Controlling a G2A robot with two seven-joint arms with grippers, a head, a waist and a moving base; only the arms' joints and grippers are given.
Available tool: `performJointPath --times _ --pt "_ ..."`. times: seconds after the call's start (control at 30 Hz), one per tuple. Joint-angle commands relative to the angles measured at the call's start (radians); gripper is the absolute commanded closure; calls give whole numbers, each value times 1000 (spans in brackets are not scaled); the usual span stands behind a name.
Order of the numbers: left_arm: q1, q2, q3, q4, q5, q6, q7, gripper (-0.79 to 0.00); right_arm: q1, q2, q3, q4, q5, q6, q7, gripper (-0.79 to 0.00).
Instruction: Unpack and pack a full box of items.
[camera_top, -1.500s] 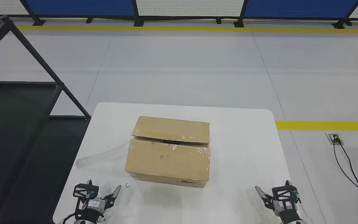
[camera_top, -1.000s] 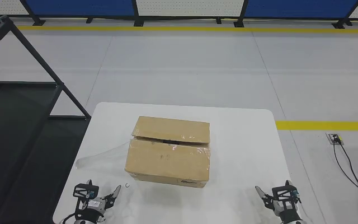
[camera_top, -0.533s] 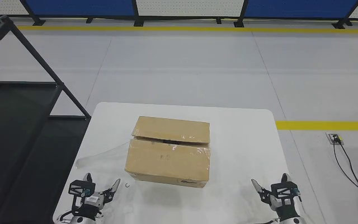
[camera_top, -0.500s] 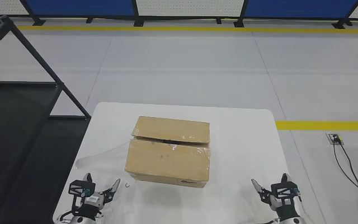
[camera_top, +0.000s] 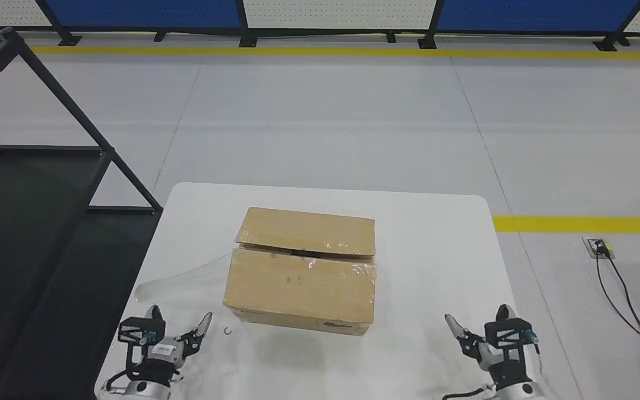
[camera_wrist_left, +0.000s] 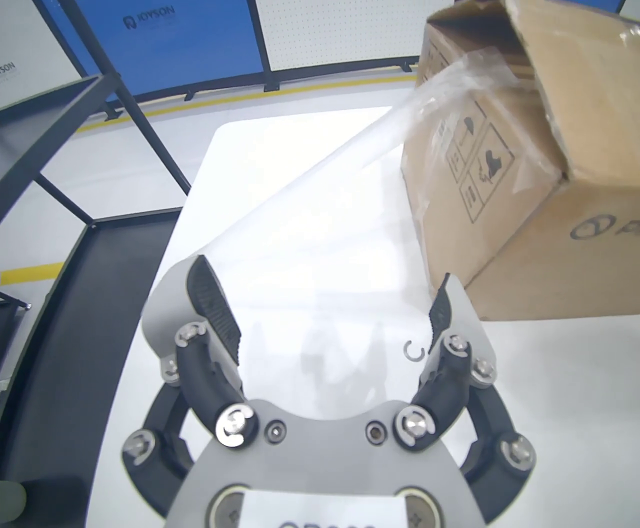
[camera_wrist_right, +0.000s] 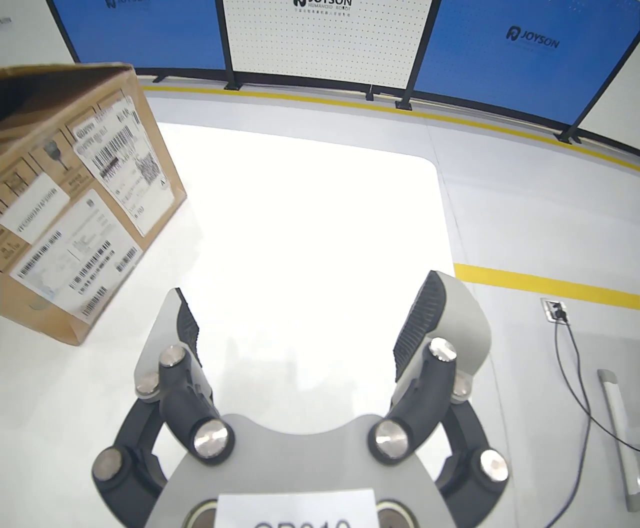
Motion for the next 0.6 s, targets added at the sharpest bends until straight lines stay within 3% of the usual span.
performJointPath --times 0.0,0.57 --pt "-11 -2 -3 1 -23 3 -1 -785 -1 -2 -6 -21 25 -18 -6 -785" --pt "-48 -7 2 4 -34 0 7 -785 -2 -8 -11 -52 81 -27 -24 -785"
